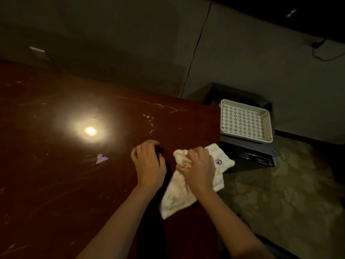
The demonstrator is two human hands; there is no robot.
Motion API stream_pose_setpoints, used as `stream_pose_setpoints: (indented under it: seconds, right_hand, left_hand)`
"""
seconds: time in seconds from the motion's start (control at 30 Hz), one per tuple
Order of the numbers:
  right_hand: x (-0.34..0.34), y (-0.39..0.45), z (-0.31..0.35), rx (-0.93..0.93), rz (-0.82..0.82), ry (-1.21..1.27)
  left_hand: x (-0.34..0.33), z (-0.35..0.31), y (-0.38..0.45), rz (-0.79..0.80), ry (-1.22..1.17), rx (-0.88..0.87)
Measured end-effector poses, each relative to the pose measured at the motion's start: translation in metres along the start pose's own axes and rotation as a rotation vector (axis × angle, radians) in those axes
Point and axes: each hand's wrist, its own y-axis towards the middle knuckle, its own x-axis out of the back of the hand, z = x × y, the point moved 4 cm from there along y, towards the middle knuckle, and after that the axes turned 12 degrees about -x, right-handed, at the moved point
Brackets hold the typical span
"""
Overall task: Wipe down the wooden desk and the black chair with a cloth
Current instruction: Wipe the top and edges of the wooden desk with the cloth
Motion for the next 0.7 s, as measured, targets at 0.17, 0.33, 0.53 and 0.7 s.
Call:
stream_pose_setpoints:
  seconds: [0.17,0.33,0.53,0.7]
  right_hand:
    - [-0.011,0.038,0.025,0.095,-0.01,-0.002]
    - [-0.018,0.122,0.041,0.058,0.029,-0.005]
    - [-0.017,0.093,0.044,-0.051,0.037,0.045]
    - [-0.019,0.045,0.043,0.146,-0.031,-0.002]
  left_hand:
    - [0.016,0.035,0.01,-0.026,0.201,0.046]
    - [0.004,0.041,0.011,0.027,0.26,0.006]
    - [0.006,0.043,0.012,0.025,0.216,0.021]
    - [0.007,0.042,0.013,0.021,0.225,0.02]
